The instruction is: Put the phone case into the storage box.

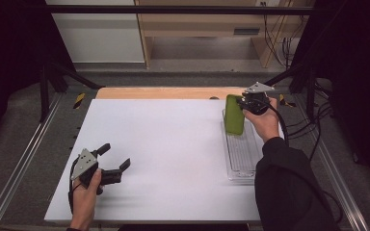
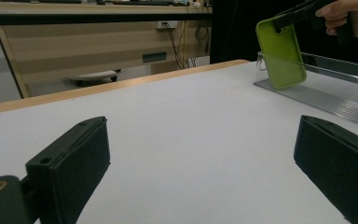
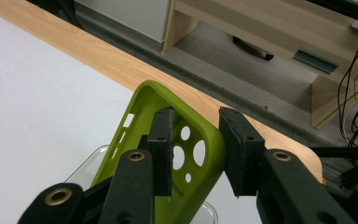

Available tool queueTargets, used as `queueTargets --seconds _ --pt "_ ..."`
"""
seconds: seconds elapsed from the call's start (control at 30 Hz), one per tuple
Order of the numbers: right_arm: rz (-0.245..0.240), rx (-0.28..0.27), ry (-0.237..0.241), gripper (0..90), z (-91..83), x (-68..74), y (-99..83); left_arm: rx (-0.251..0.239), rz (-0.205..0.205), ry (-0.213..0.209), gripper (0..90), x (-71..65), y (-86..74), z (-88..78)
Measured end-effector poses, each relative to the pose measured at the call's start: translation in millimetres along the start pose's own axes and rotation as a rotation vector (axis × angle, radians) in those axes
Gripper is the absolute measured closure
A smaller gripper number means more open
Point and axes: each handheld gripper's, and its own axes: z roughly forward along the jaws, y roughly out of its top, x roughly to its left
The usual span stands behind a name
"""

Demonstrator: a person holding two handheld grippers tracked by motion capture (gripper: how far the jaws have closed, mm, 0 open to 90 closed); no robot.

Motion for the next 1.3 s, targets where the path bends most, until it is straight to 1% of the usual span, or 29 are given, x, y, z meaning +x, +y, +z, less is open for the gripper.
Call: queueTargets --seconds 0.33,0.7,1.03,1.13,1.2,1.3 --pt "0.016 0.013 0.003 65.0 3.6 -1.1 -1.6 0.006 0.005 -0.004 3.1 -2.0 0.0 1.9" --pt "0.027 0.013 -0.015 62.7 6.8 -1.7 -2.7 0.0 0.0 0.004 3.1 -0.7 0.1 -0.1" --pt "0.034 0.018 -0.024 61.4 9.6 -3.1 -4.0 0.004 0.002 0.001 3.1 -1.2 -0.3 0.6" --pt "0.042 0.018 -0.027 61.4 10.5 -3.8 -4.1 -0.005 -0.002 -0.002 3.1 -1.0 0.0 0.2" --pt "0.042 0.015 -0.038 61.7 10.8 -4.7 -4.4 -0.002 -0.001 0.001 3.1 -0.9 -0.1 0.1" --pt "0.047 0.015 -0.04 61.1 12.7 -4.8 -5.6 0.0 -0.003 0.004 3.1 -0.6 -0.3 0.5"
